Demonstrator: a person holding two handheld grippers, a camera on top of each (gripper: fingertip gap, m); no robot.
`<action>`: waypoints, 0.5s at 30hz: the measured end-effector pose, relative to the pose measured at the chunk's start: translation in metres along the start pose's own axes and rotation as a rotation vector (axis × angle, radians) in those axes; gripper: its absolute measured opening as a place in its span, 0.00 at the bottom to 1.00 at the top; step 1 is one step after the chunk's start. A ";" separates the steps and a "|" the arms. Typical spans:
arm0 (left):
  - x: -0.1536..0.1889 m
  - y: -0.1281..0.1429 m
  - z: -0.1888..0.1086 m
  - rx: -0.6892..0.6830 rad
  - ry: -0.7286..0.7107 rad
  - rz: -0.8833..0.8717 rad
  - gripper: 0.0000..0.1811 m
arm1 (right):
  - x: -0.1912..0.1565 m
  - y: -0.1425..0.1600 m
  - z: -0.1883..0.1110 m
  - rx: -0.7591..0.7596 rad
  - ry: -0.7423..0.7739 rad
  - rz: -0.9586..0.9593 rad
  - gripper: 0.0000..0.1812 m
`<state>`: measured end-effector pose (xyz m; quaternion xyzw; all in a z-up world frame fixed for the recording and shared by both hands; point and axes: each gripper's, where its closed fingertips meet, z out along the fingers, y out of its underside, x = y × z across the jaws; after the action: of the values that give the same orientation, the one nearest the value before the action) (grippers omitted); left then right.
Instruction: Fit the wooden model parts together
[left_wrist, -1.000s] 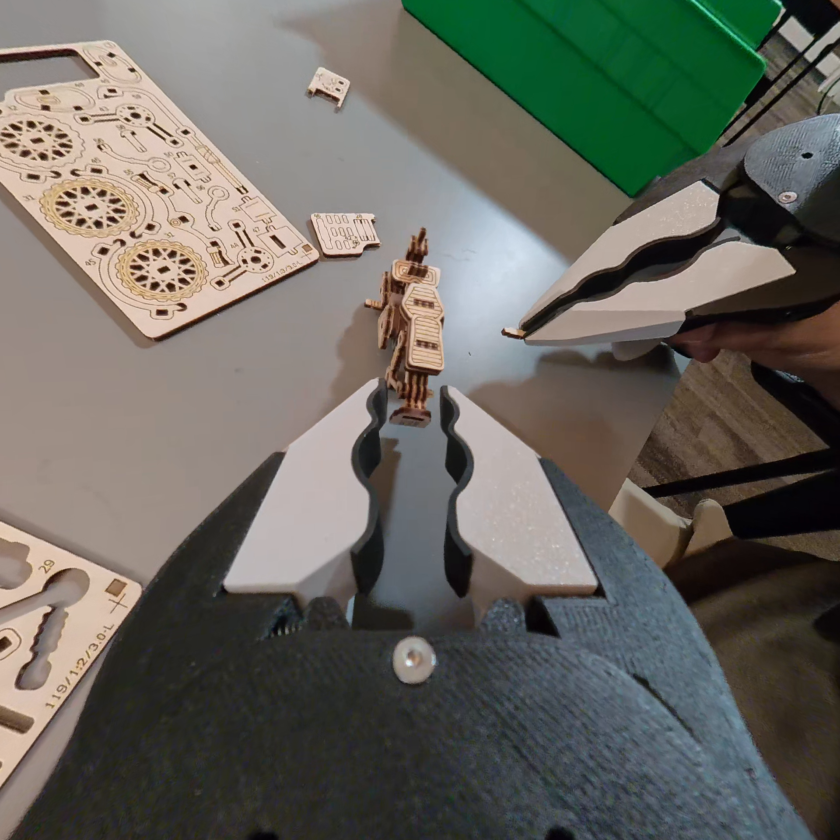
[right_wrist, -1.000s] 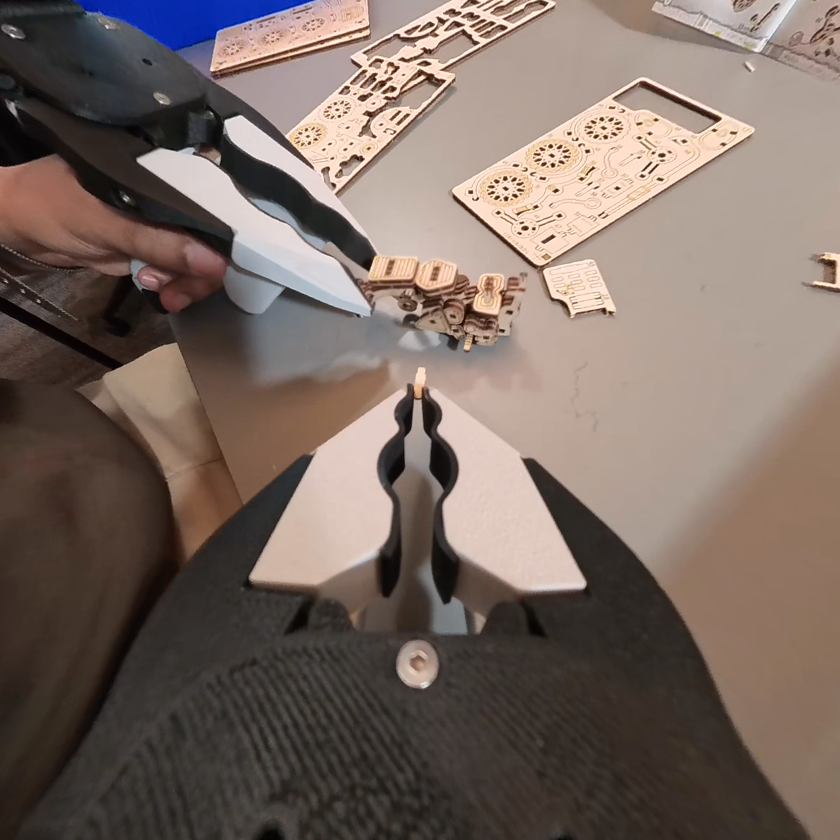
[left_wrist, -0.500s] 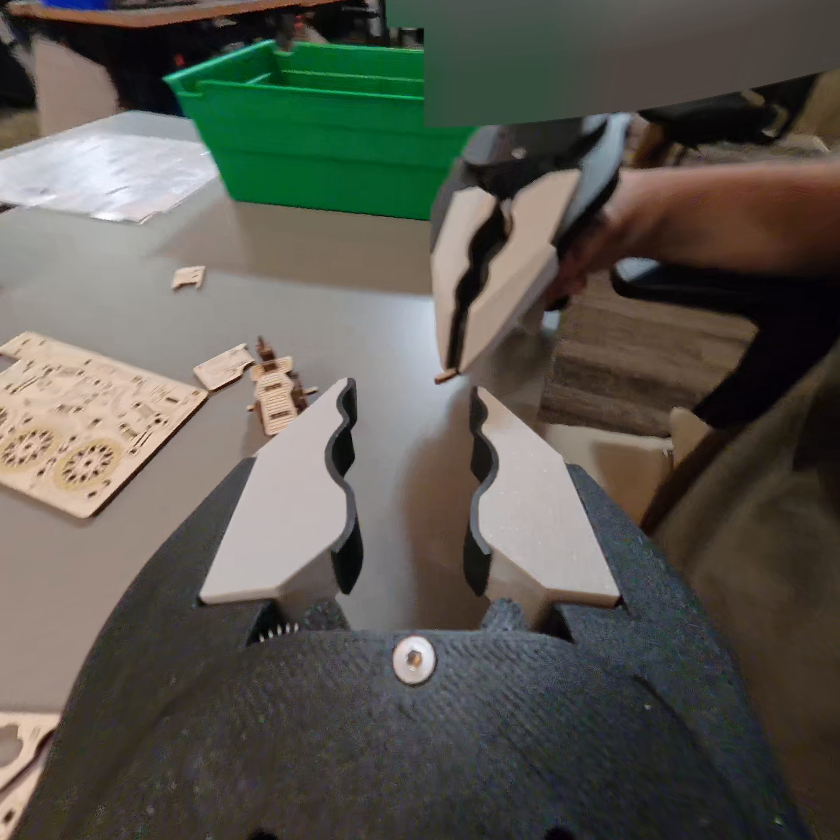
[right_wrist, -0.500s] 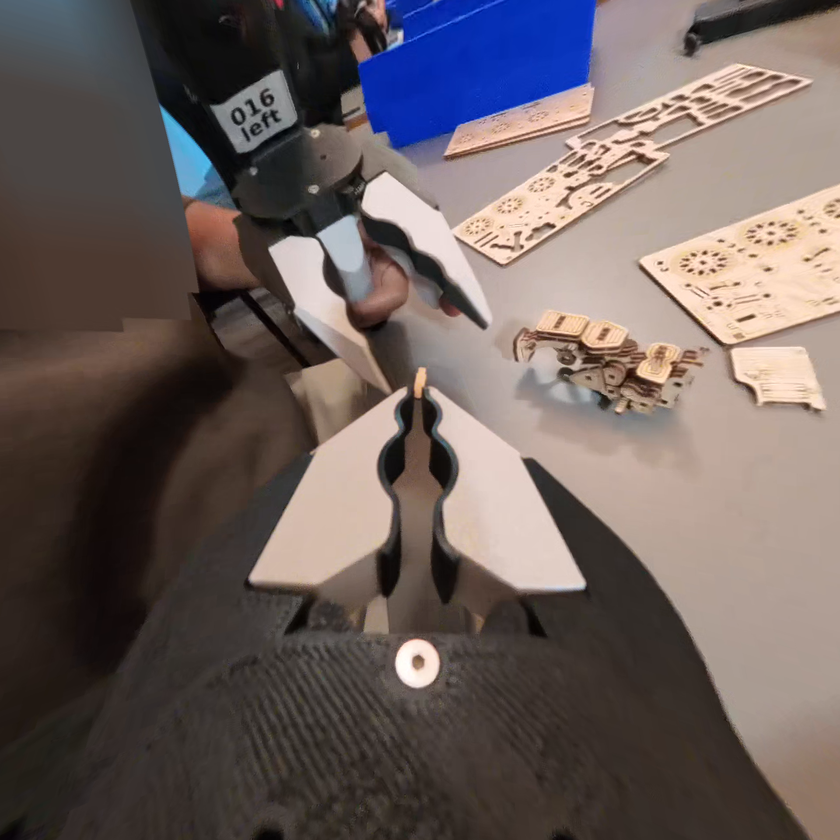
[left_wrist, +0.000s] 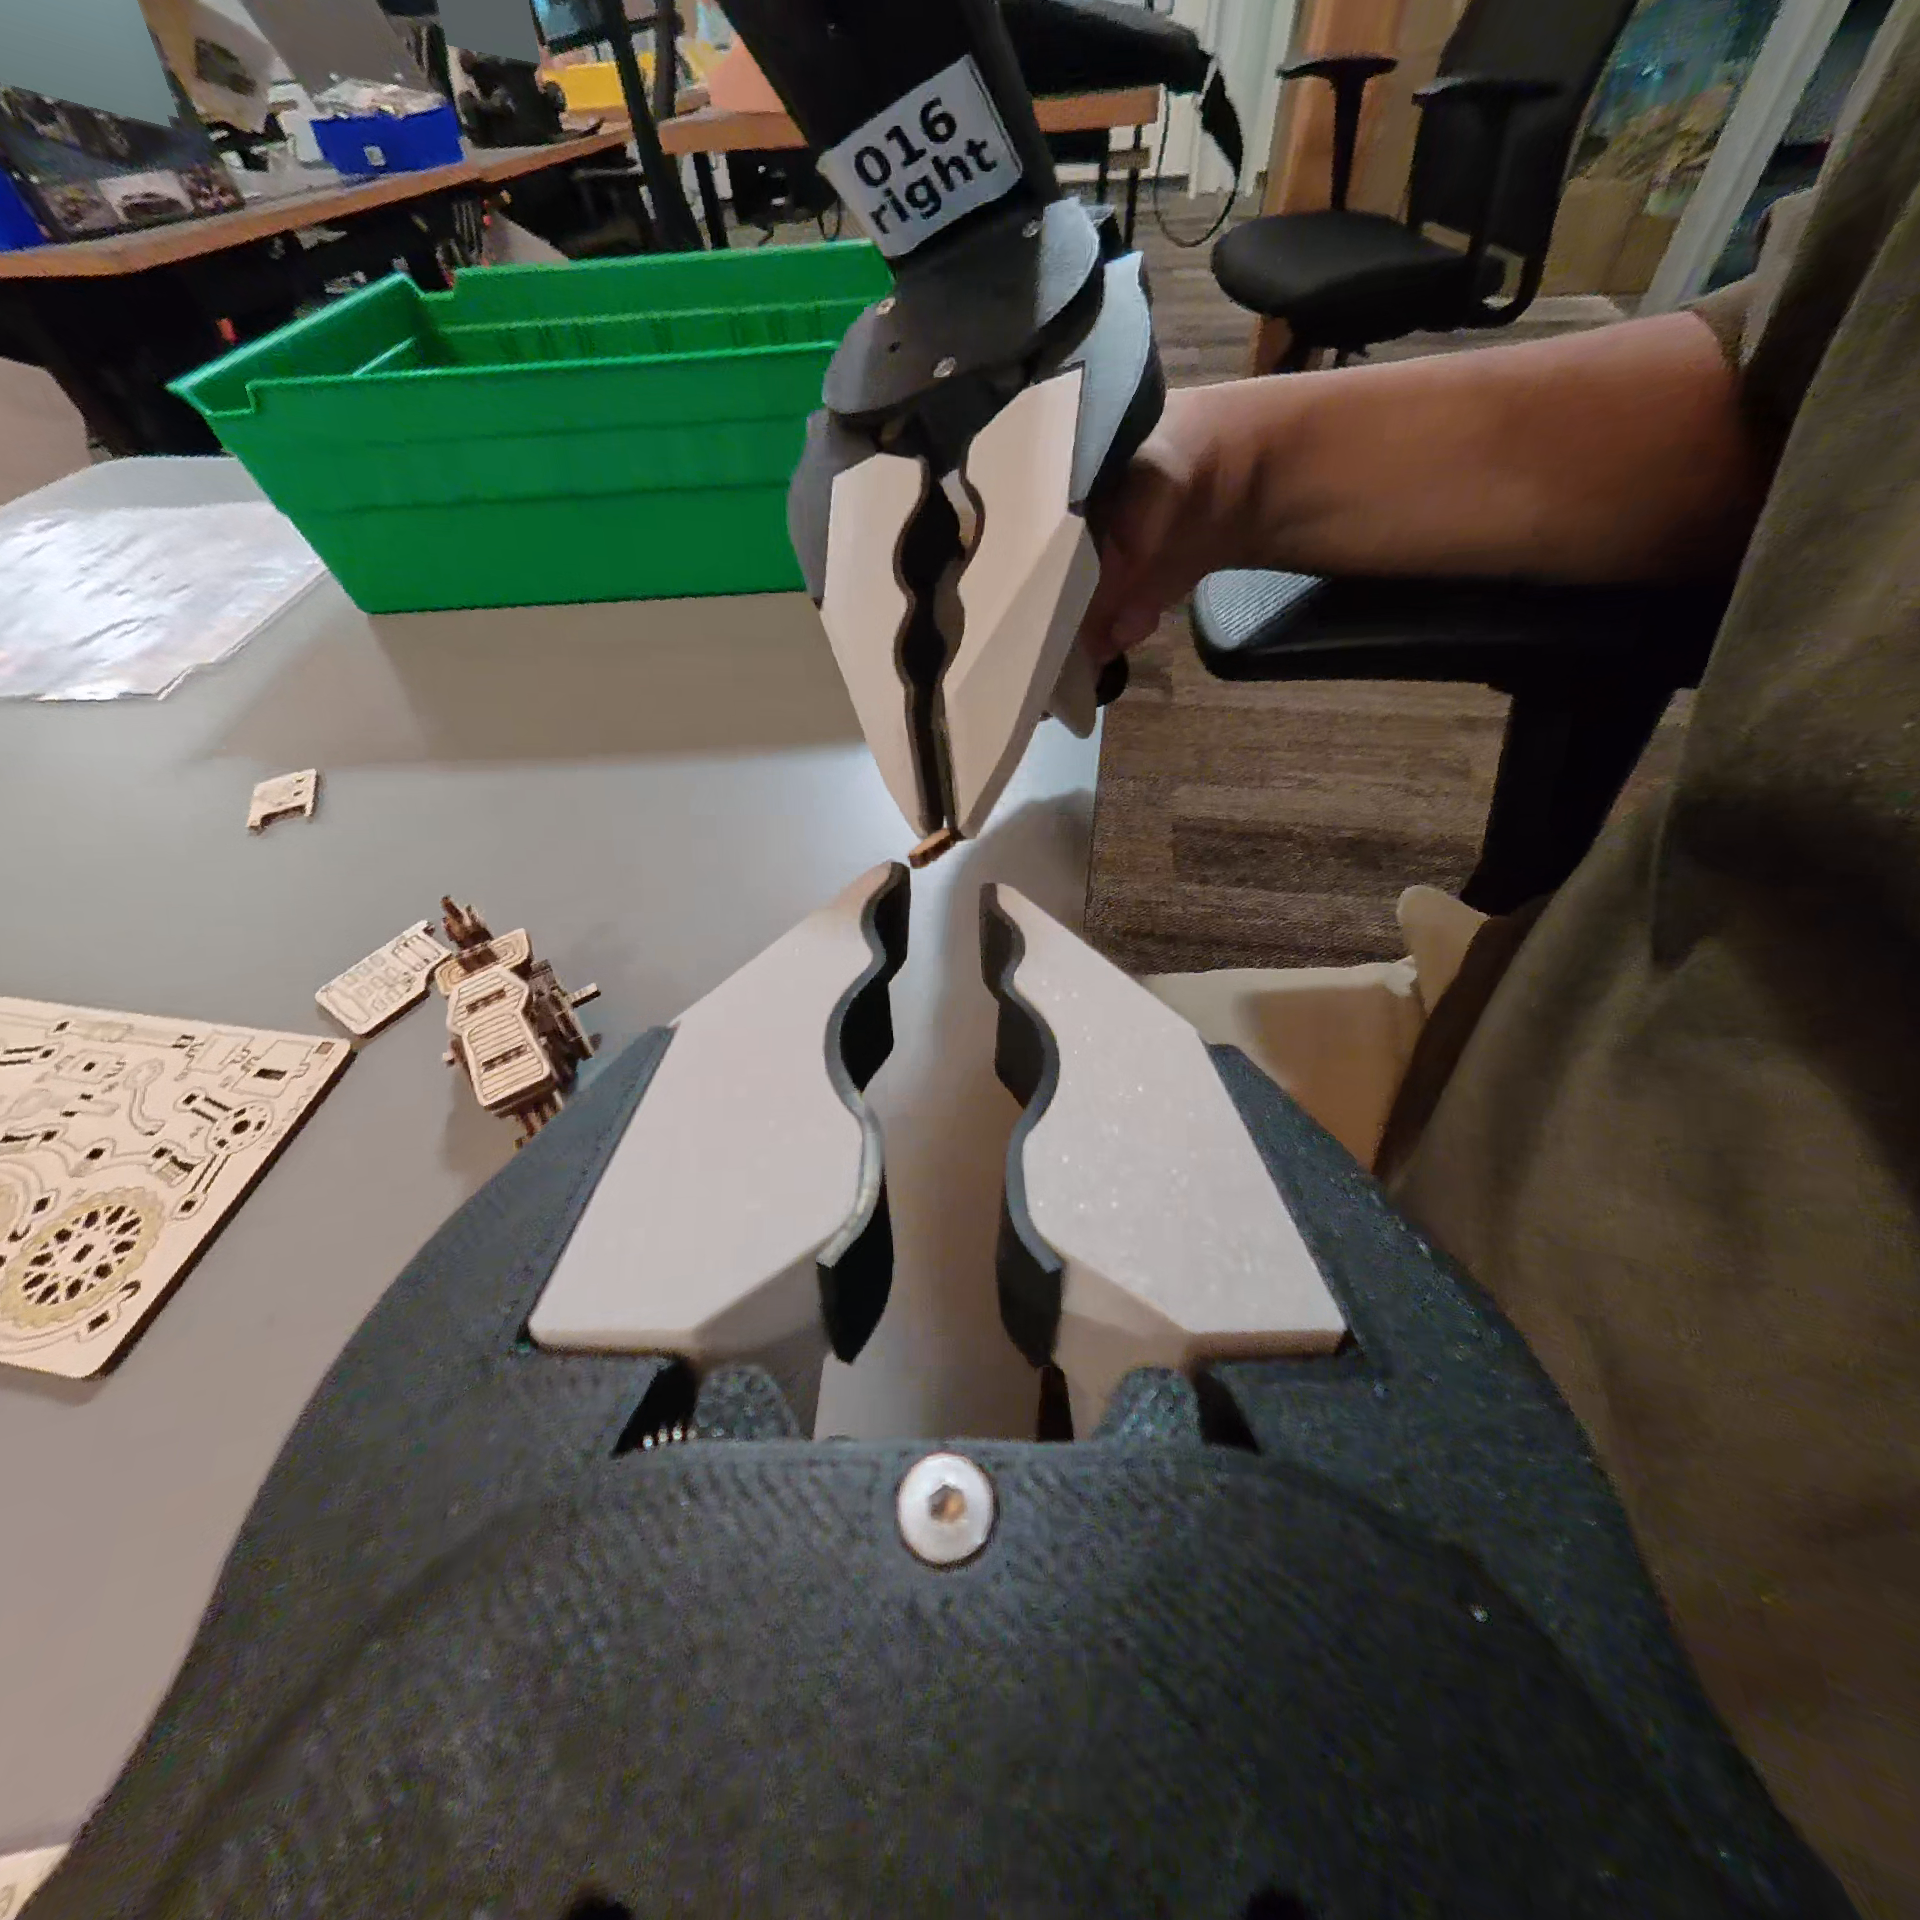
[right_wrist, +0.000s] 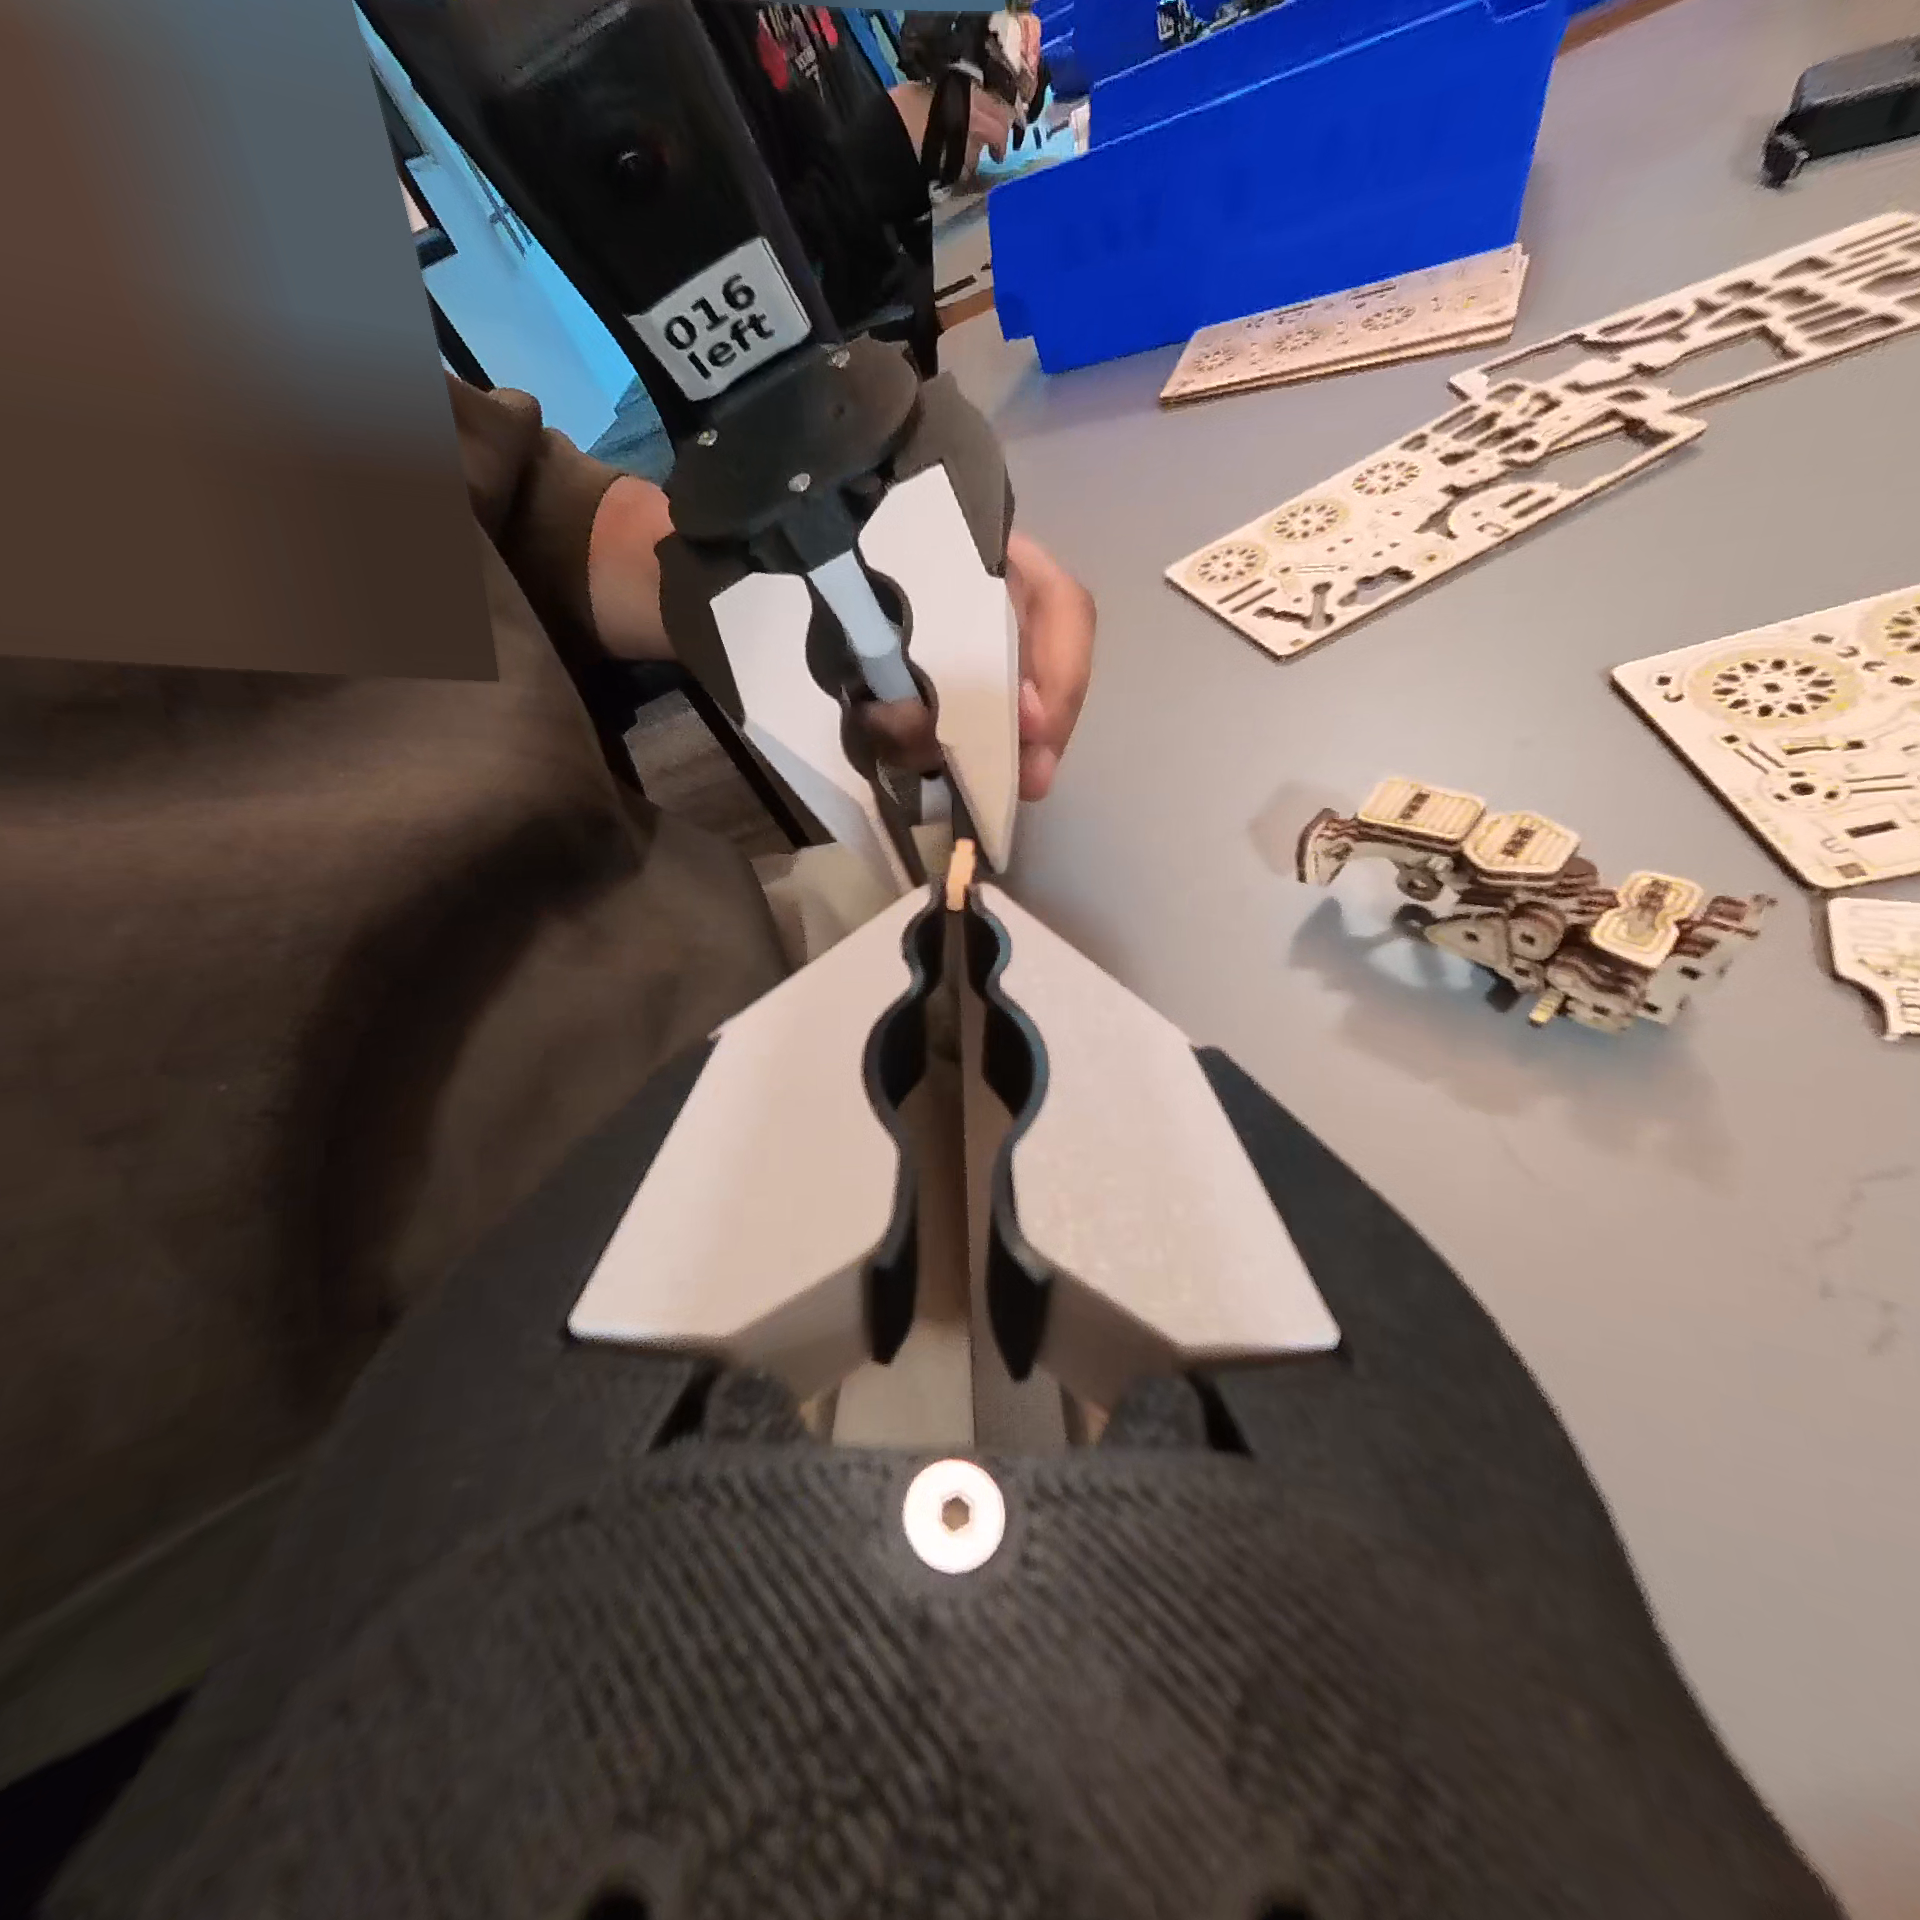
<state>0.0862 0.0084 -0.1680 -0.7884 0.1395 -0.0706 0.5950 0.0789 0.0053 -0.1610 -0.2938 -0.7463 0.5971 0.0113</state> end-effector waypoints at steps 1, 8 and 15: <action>0.000 -0.002 -0.001 0.010 -0.001 -0.004 0.06 | -0.001 0.000 0.000 -0.004 0.002 -0.003 0.00; -0.001 -0.005 0.002 0.015 0.036 -0.144 0.01 | -0.002 0.004 -0.003 -0.046 0.020 -0.058 0.00; 0.003 -0.012 0.000 0.061 0.130 -0.311 0.04 | -0.005 0.002 -0.001 -0.069 0.067 -0.151 0.00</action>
<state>0.0903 0.0100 -0.1569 -0.7757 0.0520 -0.2170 0.5904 0.0839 0.0044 -0.1609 -0.2566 -0.7856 0.5585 0.0710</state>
